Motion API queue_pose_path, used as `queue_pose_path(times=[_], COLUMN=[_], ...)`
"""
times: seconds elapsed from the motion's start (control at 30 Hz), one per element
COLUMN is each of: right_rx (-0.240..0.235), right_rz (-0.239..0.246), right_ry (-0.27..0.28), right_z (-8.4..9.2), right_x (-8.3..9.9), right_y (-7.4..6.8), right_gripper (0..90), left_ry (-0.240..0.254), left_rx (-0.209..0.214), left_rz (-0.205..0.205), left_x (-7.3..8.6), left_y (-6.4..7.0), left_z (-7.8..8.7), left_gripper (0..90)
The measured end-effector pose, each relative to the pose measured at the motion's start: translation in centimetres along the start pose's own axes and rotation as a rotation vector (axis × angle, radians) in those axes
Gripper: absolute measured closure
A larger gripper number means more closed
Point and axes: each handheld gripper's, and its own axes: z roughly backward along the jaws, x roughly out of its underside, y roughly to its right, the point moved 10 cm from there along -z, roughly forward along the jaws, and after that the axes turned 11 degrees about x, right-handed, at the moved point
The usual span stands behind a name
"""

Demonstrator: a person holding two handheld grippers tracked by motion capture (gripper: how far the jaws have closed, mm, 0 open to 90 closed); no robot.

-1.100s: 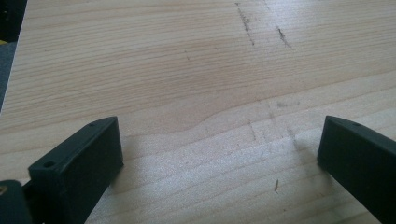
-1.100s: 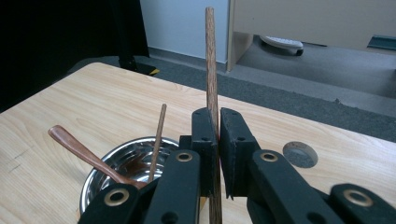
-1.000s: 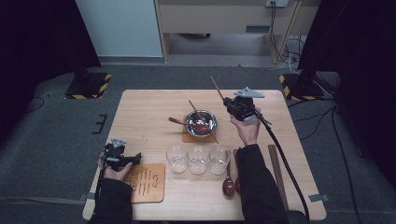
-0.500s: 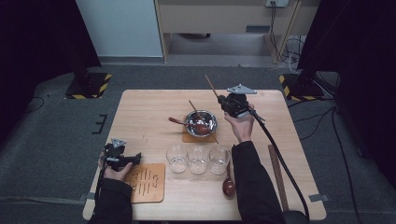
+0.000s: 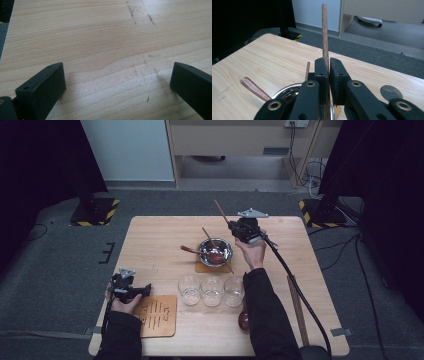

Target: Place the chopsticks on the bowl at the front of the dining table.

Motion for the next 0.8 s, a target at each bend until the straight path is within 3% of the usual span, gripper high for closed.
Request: queue_pose_path(times=[0.13,0.8], right_rx=[-0.012,-0.042], right_rz=[-0.021,-0.001], right_ry=[-0.006,-0.04], right_z=[-0.5,-2.7], right_x=[0.1,2.6], right_y=[-0.2,-1.9], right_gripper=[85.0,85.0], left_ry=[0.0,0.0], left_rx=[0.0,0.0], left_rz=[0.0,0.0], left_x=[0.0,0.0], left_y=[0.0,0.0], left_z=[0.0,0.0], left_gripper=[0.0,0.0])
